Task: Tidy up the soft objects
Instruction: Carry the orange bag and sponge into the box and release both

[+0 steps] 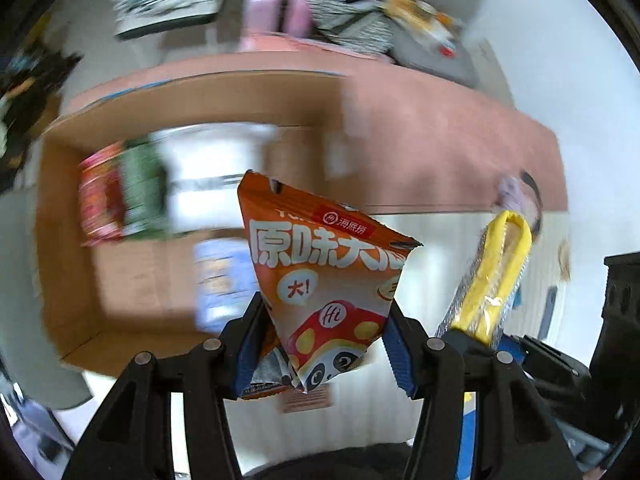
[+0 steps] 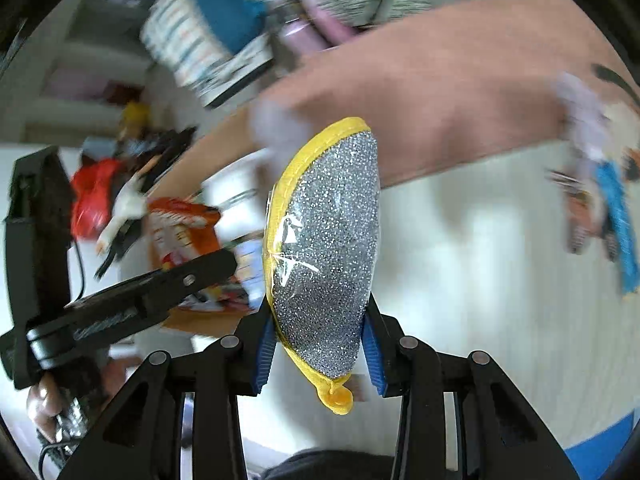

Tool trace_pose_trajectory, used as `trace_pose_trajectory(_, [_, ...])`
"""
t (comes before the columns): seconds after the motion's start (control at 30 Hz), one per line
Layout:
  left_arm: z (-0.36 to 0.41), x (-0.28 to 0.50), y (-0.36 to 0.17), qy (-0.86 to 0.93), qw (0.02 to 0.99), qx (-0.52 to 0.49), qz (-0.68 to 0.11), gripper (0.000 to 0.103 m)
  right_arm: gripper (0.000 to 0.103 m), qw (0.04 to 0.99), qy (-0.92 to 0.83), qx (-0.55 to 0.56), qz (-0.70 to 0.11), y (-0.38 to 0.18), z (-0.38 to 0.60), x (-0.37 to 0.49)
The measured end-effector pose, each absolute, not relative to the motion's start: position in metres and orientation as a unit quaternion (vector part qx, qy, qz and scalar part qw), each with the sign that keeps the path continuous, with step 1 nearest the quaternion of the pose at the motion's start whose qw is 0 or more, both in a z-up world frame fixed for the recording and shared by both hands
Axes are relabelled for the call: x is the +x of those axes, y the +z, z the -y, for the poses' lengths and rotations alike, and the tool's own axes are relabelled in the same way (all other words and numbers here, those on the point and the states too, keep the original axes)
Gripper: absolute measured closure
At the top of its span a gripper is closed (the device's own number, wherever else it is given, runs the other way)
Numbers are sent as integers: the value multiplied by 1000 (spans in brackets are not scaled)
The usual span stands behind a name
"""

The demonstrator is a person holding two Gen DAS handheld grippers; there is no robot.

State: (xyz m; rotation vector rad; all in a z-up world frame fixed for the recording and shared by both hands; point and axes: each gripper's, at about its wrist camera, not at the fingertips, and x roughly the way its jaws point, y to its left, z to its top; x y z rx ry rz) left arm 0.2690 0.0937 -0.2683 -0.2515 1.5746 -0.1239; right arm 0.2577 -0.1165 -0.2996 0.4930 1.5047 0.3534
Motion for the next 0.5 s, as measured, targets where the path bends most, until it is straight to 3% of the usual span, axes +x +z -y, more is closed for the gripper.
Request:
trace_pose_trajectory(0.2, [-206,246,-294,14,663,-159,-731,51,63,664,214,180,-694,-320,-15,266])
trace_pose_trajectory(0.5, [-266,248,-345,42,622,-164,-765,51,63,631,210,178,-725,-373,-104,265])
